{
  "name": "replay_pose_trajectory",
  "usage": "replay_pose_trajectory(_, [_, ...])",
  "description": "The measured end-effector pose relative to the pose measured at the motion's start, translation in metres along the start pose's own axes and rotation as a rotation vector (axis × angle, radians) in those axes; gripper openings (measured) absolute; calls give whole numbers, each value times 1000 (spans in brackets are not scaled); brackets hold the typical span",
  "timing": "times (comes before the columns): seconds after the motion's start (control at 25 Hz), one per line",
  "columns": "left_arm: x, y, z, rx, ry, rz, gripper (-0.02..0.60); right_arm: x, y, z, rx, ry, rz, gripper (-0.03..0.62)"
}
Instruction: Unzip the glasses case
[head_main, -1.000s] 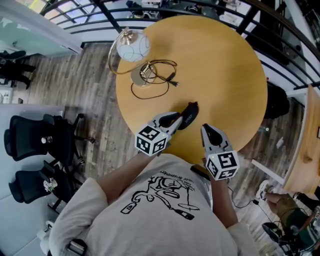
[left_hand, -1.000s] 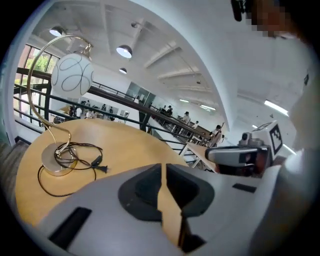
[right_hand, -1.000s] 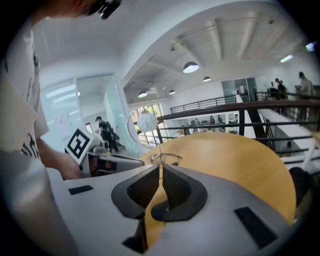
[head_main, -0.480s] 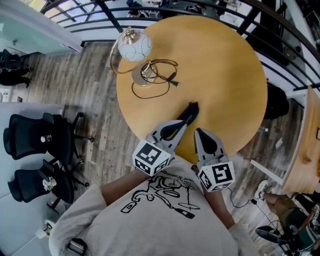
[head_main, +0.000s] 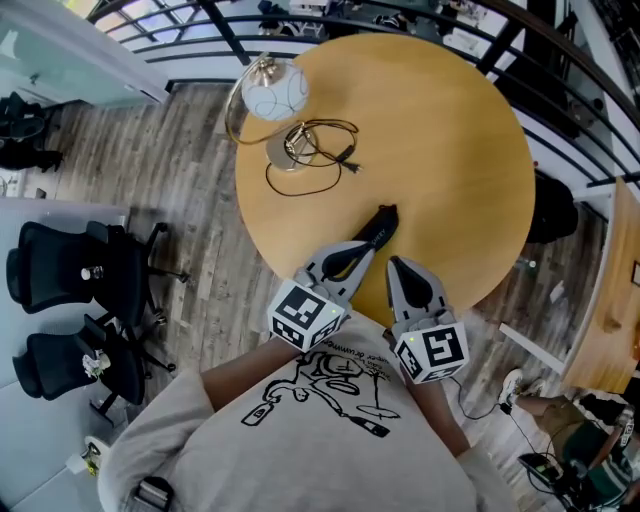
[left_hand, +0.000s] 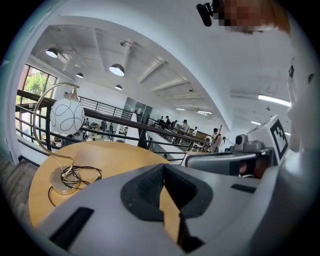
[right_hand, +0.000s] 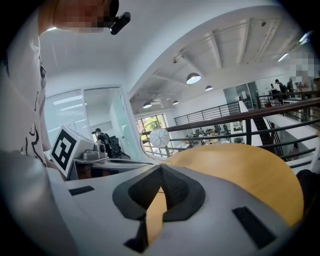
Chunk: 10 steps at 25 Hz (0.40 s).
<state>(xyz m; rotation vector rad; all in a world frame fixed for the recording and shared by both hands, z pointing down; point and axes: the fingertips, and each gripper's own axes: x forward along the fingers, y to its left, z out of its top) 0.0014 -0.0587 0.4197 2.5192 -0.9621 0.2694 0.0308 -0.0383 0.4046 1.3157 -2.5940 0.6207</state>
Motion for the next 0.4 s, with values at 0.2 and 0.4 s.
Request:
replay_pose_trajectory(0.2, [0,-3,2,3,-2,3,9,-2,-2,2,0,-4,0,21])
replay_pose_trajectory(0.4, [0,-4,2,1,-3,7,9,-5,-4,1,-7,-6,2,21])
